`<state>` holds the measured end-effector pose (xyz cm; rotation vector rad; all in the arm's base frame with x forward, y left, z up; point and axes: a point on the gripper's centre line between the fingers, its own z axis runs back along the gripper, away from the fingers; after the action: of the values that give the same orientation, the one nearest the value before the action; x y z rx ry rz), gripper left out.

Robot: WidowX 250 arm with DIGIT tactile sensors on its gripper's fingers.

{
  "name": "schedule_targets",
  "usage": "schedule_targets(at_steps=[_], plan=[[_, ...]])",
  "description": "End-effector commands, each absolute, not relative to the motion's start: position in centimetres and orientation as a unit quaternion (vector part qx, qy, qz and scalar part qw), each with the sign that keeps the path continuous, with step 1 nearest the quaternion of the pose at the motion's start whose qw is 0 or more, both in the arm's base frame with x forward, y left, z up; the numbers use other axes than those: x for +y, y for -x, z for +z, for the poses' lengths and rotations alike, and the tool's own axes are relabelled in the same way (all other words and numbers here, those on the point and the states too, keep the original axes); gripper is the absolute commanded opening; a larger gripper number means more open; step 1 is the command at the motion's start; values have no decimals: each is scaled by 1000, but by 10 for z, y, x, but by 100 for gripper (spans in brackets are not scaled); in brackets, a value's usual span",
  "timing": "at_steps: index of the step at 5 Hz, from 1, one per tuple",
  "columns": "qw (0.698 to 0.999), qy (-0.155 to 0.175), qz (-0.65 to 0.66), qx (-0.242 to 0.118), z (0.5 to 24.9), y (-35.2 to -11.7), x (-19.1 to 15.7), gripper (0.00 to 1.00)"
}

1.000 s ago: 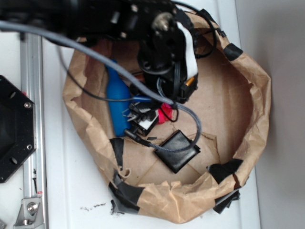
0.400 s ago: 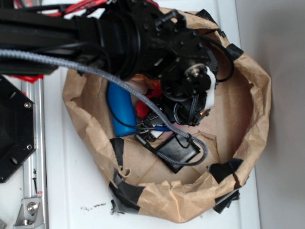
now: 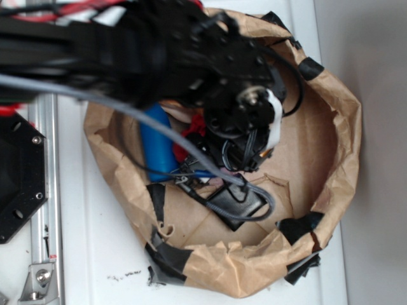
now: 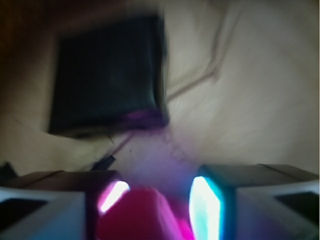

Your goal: Grab the red paper.

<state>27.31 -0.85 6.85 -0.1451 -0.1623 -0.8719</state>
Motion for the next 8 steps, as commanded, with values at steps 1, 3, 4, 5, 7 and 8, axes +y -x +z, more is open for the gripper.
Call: schedule_targets(at_steps=[1,3,4,5,7,8], plan=[[933,-6,-349,-85,156,-262,-23,0],[950,90,-292,-59,143,-258,8,100],[936,169,-293,-101,103,-247,13,100],[937,87,-319,-114,84,-250,20,100],[922,103,-364,-81,45,-266,7,100],[913,119,-384,-72,33,-272,-12,100]])
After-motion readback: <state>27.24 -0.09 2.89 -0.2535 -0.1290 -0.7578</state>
